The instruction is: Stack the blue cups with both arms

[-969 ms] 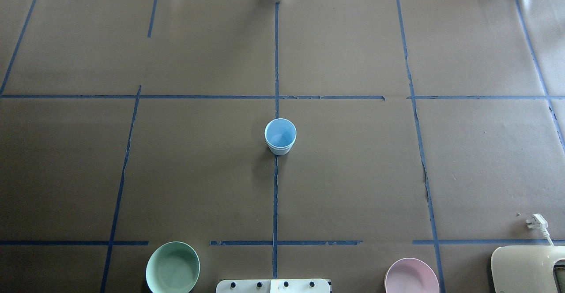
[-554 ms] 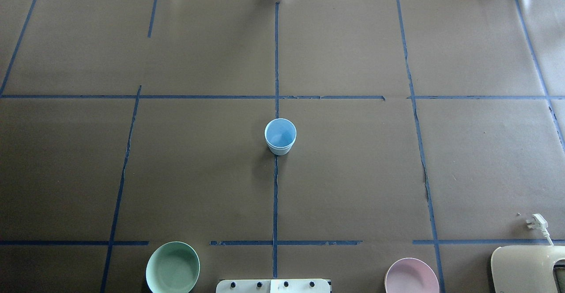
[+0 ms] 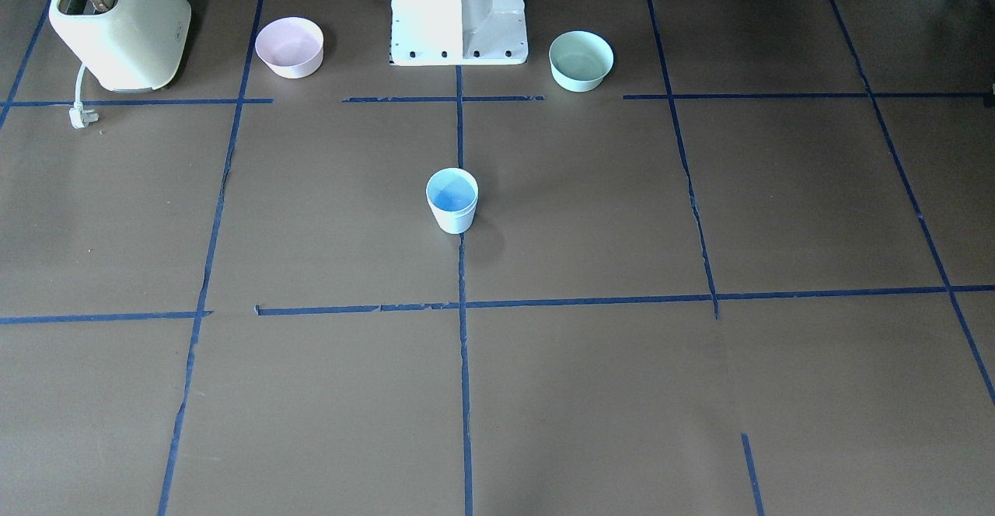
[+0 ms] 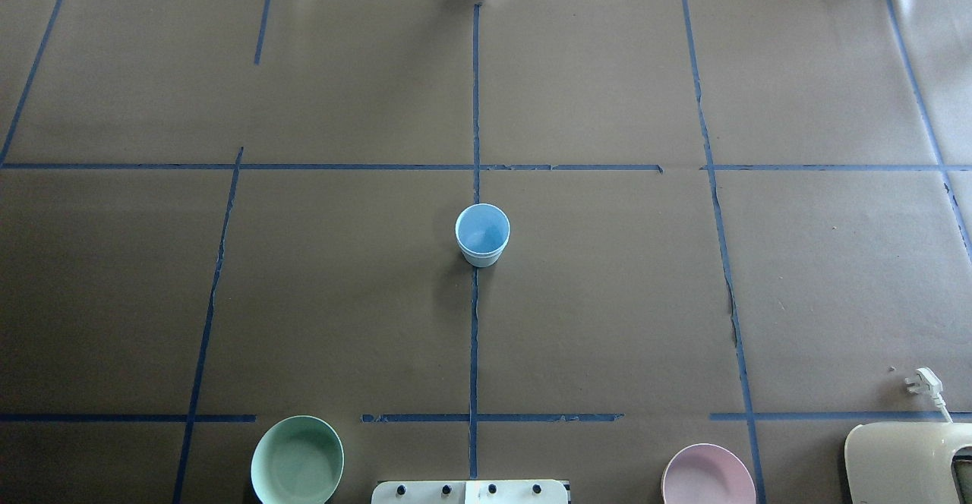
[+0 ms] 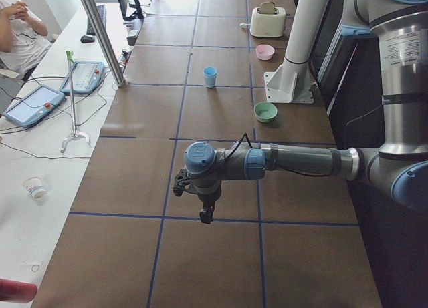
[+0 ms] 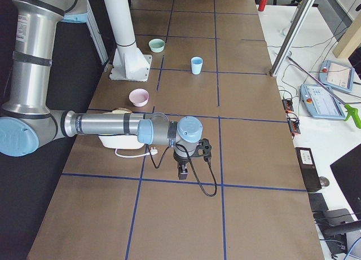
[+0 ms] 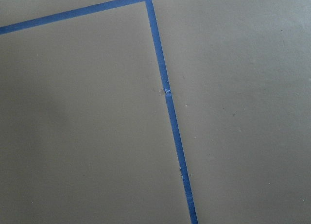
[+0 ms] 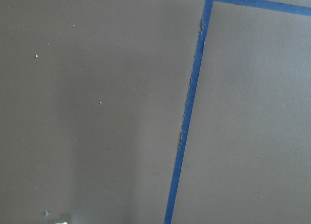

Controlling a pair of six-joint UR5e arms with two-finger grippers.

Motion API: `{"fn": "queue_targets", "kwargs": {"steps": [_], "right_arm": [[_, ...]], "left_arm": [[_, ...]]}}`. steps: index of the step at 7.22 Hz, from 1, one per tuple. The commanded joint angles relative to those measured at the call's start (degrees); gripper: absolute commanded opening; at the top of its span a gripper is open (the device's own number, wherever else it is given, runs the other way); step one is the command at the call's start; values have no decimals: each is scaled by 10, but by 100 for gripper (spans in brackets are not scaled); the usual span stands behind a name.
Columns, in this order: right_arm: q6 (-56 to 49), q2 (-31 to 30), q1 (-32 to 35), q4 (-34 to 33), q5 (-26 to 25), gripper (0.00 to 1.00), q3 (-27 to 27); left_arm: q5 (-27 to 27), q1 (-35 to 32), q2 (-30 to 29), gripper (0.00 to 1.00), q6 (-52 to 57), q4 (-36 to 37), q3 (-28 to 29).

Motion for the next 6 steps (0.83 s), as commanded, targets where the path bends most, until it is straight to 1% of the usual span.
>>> {"fn": "queue_targets", "kwargs": {"steps": [1,2,3,6], "right_arm": [[1,-1,-2,23,1,100,-11],[2,-1,-2,54,2,100,-32],[5,-1,-2,70,2,100,-41],[9,-1,-3,72,2,100,-40]], "left_arm": [[0,0,2,100,0,-1,0],[-1,0,4,100,1,-1,0],[-1,0,5,100,1,-1,0],[-1,0,6,100,0,0,-1]]}}
